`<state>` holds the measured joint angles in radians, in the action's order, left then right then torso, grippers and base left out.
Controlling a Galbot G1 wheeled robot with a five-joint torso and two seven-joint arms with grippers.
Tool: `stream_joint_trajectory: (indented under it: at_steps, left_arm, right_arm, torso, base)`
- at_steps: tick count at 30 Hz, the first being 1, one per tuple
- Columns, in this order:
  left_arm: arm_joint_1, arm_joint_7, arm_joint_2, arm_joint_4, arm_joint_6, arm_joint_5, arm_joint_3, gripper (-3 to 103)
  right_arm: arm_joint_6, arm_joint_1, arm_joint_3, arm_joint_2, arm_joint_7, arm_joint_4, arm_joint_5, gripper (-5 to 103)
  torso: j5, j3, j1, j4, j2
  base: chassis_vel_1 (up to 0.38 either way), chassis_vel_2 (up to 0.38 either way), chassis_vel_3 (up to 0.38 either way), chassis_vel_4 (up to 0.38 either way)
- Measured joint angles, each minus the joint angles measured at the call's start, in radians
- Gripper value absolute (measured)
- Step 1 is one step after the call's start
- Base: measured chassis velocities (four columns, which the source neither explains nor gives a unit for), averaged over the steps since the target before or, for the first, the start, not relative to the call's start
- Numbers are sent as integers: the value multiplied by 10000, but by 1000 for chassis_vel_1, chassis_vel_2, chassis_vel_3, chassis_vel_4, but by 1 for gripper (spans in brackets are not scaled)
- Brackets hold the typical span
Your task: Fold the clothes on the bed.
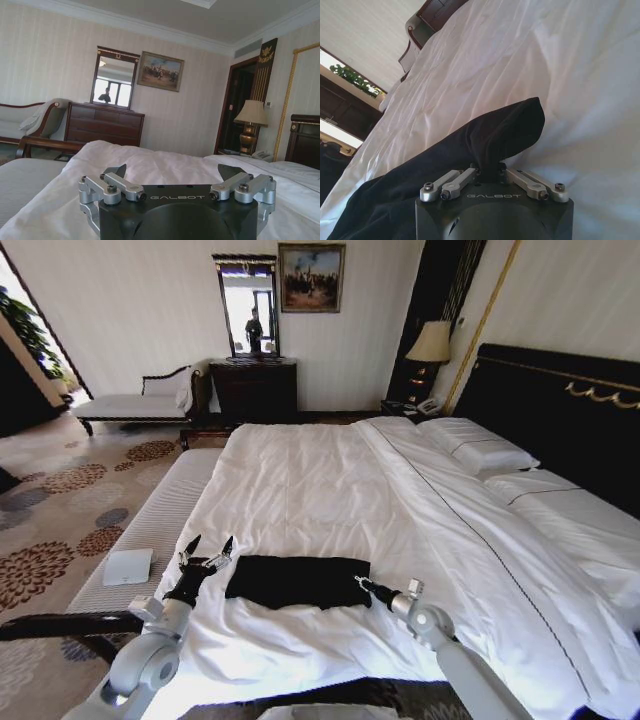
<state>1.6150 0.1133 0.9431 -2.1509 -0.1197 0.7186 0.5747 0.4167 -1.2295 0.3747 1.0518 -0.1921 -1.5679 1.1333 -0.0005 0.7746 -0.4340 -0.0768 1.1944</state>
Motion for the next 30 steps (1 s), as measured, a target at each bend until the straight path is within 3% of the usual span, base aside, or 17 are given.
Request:
stream_joint_trajectory:
  at_steps: [5,11,16,20,30]
  left_arm:
    - [2,-3,0,0,-4,0,1,100]
    - [2,-8,1,-1,-8,-2,1,100]
    - [3,-10,2,-1,-8,-2,1,100]
    - [3,-13,1,-1,-8,-2,2,100]
    - [3,-13,1,-1,-9,-2,2,100]
  right_arm:
    - [26,-415,608,-544,126,-544,-89,8]
    - [128,-802,1303,-1708,161,-855,-113,8]
    - [163,-916,1765,-3093,-83,-330,295,8]
    - [145,-835,1805,-3675,-229,174,265,8]
    - [376,-490,1680,-3905,71,225,130,8]
  torso:
    - [-1,0,0,-1,0]
    - [0,0,0,-1,2]
    - [-1,0,0,-2,2]
    - [0,0,0,-2,2]
    - [0,0,0,-4,2]
  base:
    - [0,0,0,0]
    - [0,0,0,0]
    - [0,0,0,0]
    - [0,0,0,0]
    - [0,0,0,0]
